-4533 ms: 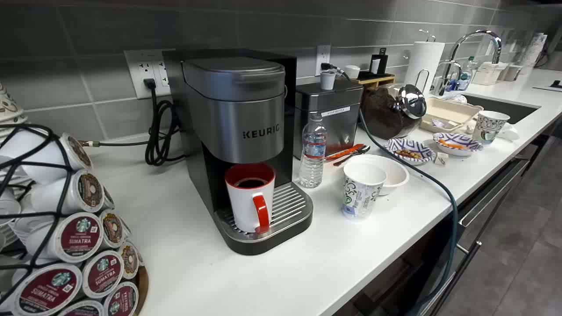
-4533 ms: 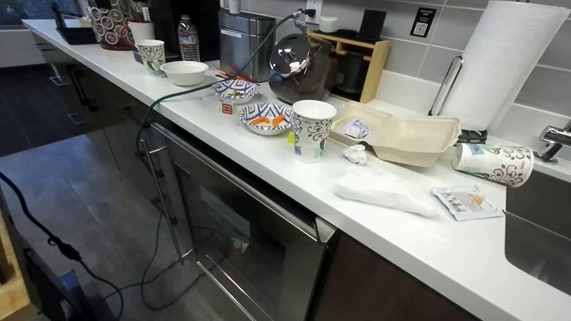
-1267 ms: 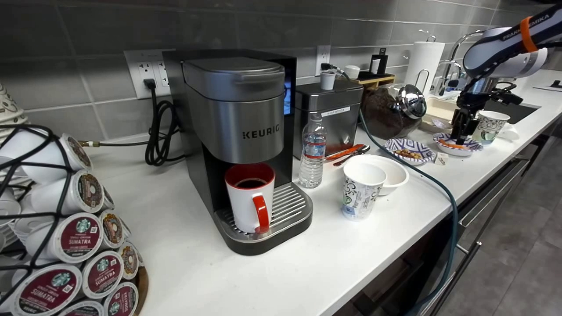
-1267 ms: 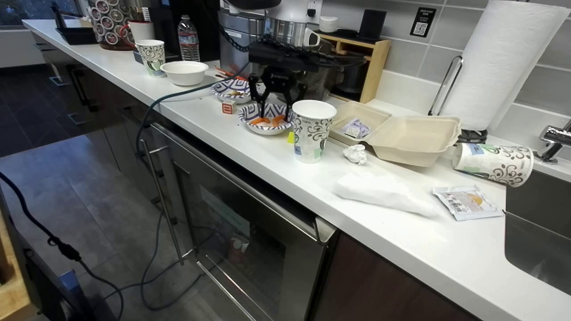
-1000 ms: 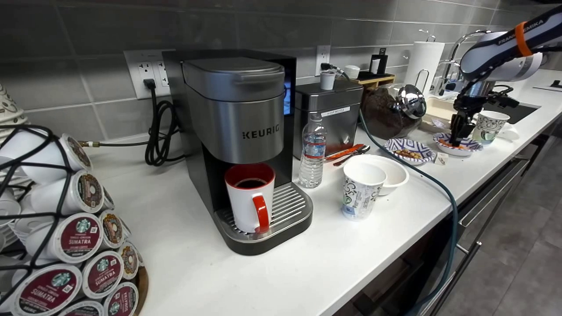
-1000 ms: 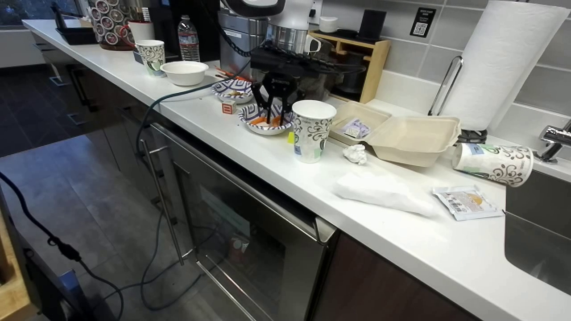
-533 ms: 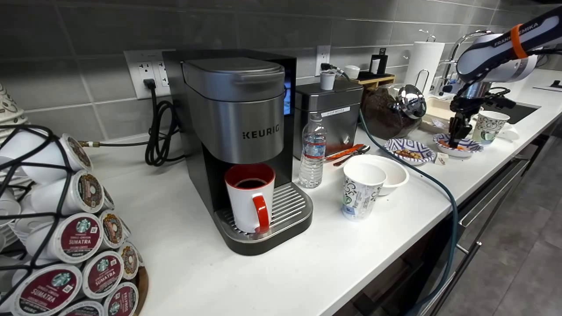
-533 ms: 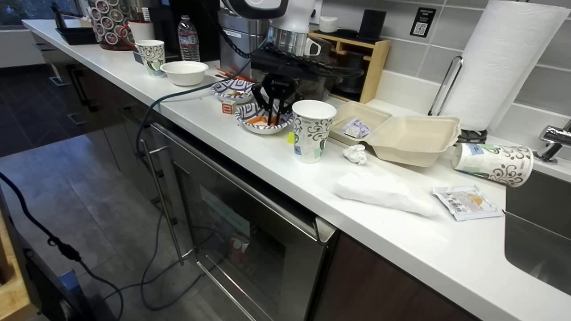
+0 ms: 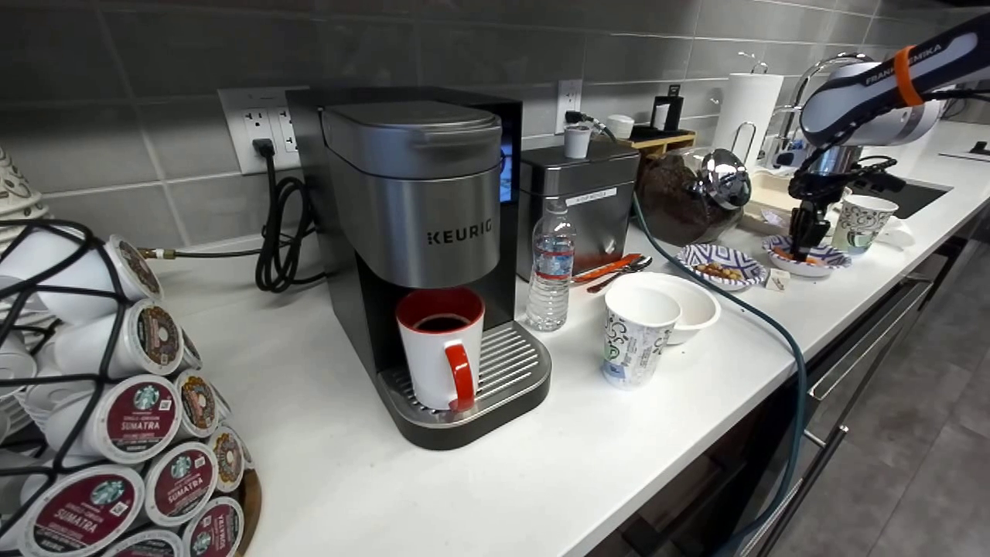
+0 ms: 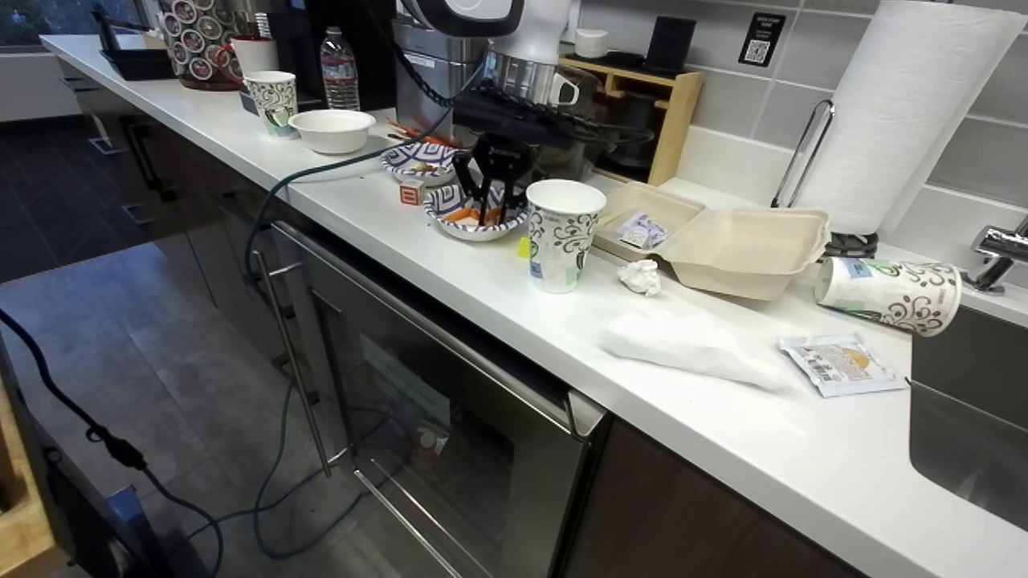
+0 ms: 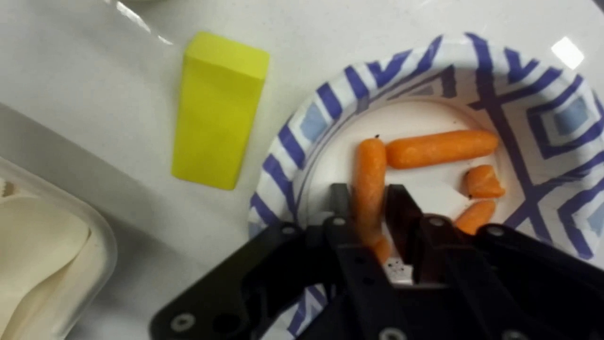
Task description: Put one orange object in the white bowl on the left.
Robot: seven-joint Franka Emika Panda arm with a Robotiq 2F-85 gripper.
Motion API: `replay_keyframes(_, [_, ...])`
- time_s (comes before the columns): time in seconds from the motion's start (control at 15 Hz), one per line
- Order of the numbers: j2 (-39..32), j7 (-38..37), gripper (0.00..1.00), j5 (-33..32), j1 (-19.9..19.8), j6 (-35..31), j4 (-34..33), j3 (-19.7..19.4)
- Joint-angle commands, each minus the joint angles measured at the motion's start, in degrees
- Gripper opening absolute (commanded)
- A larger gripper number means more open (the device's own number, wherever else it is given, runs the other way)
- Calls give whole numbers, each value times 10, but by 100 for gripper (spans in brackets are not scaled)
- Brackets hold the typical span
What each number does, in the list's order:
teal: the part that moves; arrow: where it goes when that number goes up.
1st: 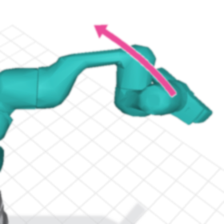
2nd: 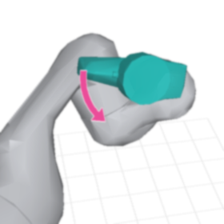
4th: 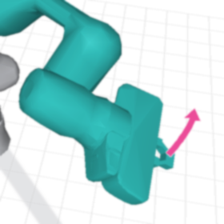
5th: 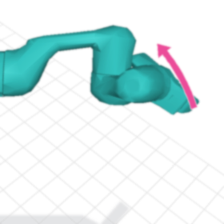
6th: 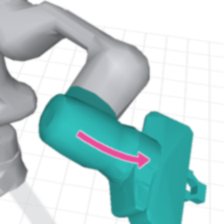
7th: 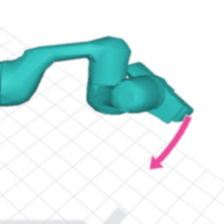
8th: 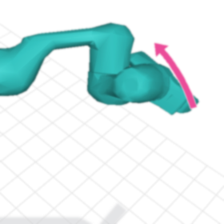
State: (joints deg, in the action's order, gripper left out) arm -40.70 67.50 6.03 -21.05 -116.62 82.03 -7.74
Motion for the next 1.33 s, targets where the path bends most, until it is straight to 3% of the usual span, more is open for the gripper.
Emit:
replay_keyframes(0.0, [6, -8, 0, -10, -10, 12, -5, 14])
replay_keyframes(0.4, [147, 44, 4, -8, -6, 33, 98, 27])
replay_keyframes(0.67, [236, 110, 4, 14, 19, 145, 148, 52])
replay_keyframes(0.93, [266, 115, 4, 37, 77, 252, 150, 81])
replay_keyframes(1.13, [241, 80, 4, 91, 114, 264, 114, 99])
replay_keyframes(1.2, [233, 104, 4, 93, 119, 296, 99, 103])
replay_keyframes(1.27, [252, 88, 16, 73, 124, 256, 125, 93])
